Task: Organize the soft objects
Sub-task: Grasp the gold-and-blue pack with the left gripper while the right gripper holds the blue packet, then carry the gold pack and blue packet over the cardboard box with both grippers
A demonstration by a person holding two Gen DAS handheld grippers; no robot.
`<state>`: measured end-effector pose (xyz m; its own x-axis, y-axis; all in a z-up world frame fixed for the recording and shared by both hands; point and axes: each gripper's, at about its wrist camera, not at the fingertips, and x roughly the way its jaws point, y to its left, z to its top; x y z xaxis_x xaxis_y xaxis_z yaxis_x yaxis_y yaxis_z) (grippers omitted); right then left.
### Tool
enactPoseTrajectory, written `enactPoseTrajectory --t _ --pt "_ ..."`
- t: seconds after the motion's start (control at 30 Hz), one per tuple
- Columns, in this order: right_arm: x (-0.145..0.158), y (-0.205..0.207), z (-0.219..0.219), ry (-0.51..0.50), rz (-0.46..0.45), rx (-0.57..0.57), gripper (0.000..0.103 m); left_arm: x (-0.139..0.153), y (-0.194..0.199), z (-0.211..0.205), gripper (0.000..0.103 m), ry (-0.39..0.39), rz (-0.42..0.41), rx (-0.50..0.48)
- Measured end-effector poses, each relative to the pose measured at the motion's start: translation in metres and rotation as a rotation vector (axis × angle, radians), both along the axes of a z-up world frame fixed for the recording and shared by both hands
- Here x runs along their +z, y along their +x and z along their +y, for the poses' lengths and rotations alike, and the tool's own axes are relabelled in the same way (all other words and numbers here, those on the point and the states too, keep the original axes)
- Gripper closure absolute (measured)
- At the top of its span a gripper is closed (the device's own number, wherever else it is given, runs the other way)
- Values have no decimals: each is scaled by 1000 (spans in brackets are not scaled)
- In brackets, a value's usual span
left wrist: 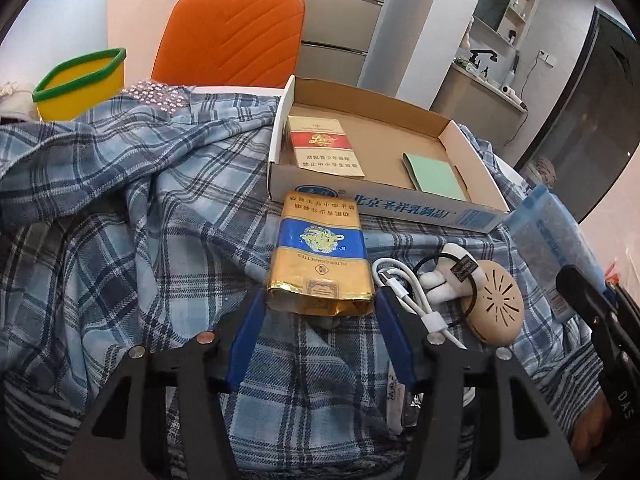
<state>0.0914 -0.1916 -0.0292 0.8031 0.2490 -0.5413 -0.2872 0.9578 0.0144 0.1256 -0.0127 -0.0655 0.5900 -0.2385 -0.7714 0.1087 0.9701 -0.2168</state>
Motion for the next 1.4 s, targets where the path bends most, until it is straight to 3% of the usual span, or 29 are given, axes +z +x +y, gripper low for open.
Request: enactPoseTrajectory --t 0.17,0.23,0.5,0.63,0.77,1.03,1.23,1.4 --pt "0 0 0 1 2 -1 81 -1 1 -5 46 35 13 -5" --pt "0 0 1 0 0 -1 81 -1 2 -5 51 36 11 -5" --pt "0 -1 0 1 -1 -4 81 11 -8 -14 57 67 -84 -35" --pt "0 -1 -2 1 -7 -6 81 23 -19 -13 58 43 -169 -43" --pt "2 -3 -3 -1 -18 -13 81 41 -38 -18 58 53 -314 -74" --pt "19 -22 -16 42 -173 -97 81 65 -63 -11 58 36 -524 -46" --pt "31 -38 -15 34 -289 -117 81 73 -69 -13 58 57 -576 -31" --pt "47 -44 -7 -13 -319 -143 81 94 -76 -12 58 60 -594 1"
